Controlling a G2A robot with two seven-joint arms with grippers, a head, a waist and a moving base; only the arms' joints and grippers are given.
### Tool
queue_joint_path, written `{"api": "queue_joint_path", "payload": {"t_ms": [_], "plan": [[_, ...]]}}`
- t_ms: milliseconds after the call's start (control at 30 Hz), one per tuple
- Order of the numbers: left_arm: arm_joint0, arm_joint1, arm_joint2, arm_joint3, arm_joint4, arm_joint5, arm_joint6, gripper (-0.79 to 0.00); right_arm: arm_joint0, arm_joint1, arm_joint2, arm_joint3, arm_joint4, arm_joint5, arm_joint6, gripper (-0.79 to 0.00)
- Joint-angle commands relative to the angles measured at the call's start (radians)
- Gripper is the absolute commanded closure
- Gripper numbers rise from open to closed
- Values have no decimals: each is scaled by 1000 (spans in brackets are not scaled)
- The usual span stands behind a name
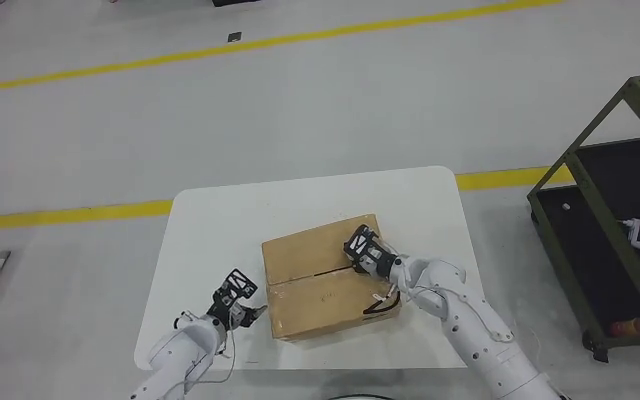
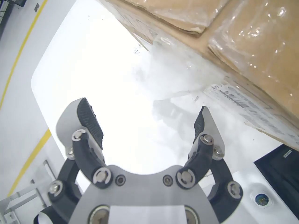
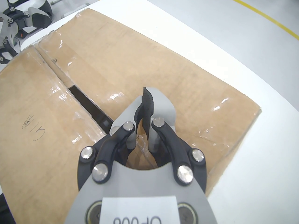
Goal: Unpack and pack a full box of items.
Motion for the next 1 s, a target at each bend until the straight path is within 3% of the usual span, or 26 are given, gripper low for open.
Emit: {"api": "queue_joint_path", "payload": {"t_ms": [0,167,433,967], "plan": [[-16,-4,10,22,-21,10,2,-785,2,0,0,0,0,1,0,0],[-42,-10,21,55,-55,34,22,-785,4,-1,2,7,-1,-2,-1,0],[-45,-23,4,41,-153,157,55,-785,4,-1,7,9,-3,-6,0,0],[1,-21,-52,-72,-268,131,40,-785,11,-3,7,8,-9,-9,3,0]]}}
